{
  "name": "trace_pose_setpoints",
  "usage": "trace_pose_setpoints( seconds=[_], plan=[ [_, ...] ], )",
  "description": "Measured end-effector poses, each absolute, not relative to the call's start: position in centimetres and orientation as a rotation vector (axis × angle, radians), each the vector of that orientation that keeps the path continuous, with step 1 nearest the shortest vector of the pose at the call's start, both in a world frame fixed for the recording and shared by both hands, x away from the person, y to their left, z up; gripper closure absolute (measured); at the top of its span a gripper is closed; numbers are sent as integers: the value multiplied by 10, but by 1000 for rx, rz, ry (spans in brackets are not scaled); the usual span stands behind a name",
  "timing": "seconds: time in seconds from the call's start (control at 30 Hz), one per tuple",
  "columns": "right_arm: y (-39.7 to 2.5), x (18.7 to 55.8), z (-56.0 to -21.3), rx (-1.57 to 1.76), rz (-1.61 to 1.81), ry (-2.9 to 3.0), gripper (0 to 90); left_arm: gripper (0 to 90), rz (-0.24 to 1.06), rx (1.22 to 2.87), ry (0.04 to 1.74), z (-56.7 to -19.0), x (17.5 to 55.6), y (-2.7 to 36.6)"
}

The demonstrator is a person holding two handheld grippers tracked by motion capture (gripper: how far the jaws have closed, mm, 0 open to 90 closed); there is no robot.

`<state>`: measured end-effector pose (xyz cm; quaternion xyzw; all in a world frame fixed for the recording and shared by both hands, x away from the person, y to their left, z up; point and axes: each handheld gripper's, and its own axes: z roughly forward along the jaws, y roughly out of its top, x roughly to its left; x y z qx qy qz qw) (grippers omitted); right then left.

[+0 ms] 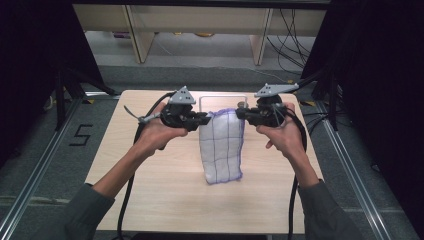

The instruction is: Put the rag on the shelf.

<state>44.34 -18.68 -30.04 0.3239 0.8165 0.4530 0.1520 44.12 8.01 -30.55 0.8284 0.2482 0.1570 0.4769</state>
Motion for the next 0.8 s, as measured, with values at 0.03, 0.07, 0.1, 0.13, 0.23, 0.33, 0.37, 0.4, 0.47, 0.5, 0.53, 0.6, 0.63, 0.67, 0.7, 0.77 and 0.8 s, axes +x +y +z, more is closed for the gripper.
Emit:
trace_pose_setpoints(
  seconds=[0.03, 0.07, 0.1, 0.13, 0.23, 0.33, 0.37, 0.4, 0.47, 0.5, 0.53, 0.6, 0.63, 0.67, 0.7, 0.77, 0.8],
  plan=[
    [-187, 447, -297, 926, 1293, 2340, 851, 807, 384, 2033, 606, -301, 445, 80],
    [-187, 447, -297, 926, 1293, 2340, 851, 806, 384, 2033, 606, -301, 445, 80],
    [-187, 450, -293, 936, 1289, 2340, 851, 806, 386, 2040, 614, -296, 449, 79],
    [-187, 454, -289, 942, 1275, 2342, 851, 807, 390, 2048, 616, -292, 452, 78],
    [-186, 465, -278, 933, 1276, 2308, 851, 807, 395, 2040, 637, -279, 464, 76],
    [-187, 473, -268, 950, 1293, 2297, 851, 806, 411, 2029, 646, -270, 472, 75],
    [-188, 476, -265, 942, 1289, 2298, 851, 806, 411, 2029, 646, -270, 472, 75],
    [-188, 476, -265, 942, 1289, 2298, 851, 806, 414, 2022, 654, -268, 474, 75],
    [-187, 484, -257, 953, 1296, 2270, 851, 806, 442, 2021, 657, -261, 482, 74],
    [-187, 486, -254, 959, 1288, 2272, 851, 806, 448, 2016, 665, -258, 485, 74],
    [-186, 489, -251, 961, 1296, 2264, 851, 806, 451, 2011, 672, -256, 489, 74],
    [-186, 494, -247, 967, 1305, 2255, 851, 804, 448, 2000, 681, -252, 494, 73],
    [-185, 497, -245, 971, 1304, 2246, 851, 804, 451, 1996, 682, -250, 496, 73],
    [-185, 497, -245, 971, 1304, 2246, 851, 804, 451, 1996, 682, -250, 496, 73],
    [-186, 503, -241, 981, 1306, 2243, 851, 804, 456, 1987, 692, -246, 502, 72],
    [-188, 507, -238, 1001, 1307, 2236, 851, 805, 452, 1983, 704, -244, 508, 70],
    [-188, 507, -238, 1001, 1307, 2236, 851, 804, 452, 1983, 704, -244, 508, 70]
  ],
)
